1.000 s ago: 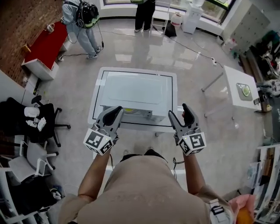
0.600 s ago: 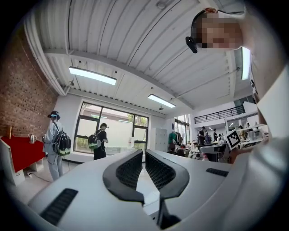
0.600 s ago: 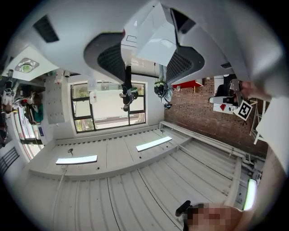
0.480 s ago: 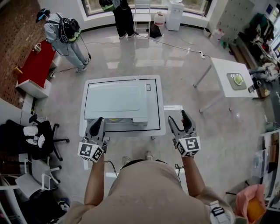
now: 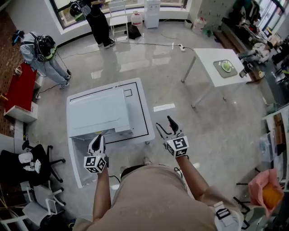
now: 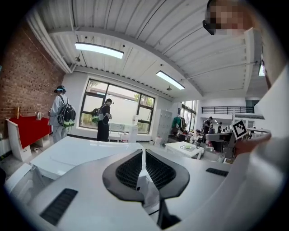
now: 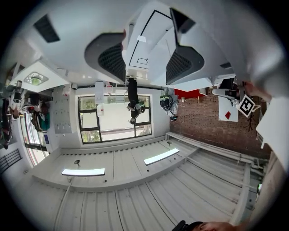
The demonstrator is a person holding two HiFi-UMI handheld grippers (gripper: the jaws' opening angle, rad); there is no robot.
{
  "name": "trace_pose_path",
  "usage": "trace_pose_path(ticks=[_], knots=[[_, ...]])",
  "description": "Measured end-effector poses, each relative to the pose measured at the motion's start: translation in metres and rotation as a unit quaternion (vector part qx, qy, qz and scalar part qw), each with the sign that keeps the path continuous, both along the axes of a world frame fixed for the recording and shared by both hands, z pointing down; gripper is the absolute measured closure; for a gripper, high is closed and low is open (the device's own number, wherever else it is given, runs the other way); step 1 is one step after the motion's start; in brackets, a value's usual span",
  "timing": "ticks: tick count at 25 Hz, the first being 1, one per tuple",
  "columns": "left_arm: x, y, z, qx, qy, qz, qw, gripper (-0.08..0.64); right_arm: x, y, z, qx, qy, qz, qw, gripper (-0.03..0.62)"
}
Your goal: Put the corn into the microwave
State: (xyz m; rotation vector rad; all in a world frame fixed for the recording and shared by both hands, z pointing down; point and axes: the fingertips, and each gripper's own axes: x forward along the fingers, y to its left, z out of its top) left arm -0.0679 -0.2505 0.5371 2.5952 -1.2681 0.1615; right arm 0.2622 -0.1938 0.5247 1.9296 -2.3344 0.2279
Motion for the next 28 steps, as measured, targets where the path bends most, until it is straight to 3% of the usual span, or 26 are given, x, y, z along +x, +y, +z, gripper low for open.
trace_pose_path(ticks=[6,14,28], knots=[[0.034,0.000,-0.001,-0.003,-0.003,0.026,0.9997,0.551,0.004,-0.001,0.004,-0.020,0.010,-0.007,1.000,0.325],[0.081,0.005,-0.010,0.001,0.001,0.059,0.9982,0.551,0.009,0.001,-0.008,-0.007,-0.010,-0.020,1.000,0.364],[0.097,0.000,-0.025,0.008,0.008,0.071,0.9974,0.551,0.006,-0.011,-0.032,0.020,-0.017,-0.046,0.999,0.373]])
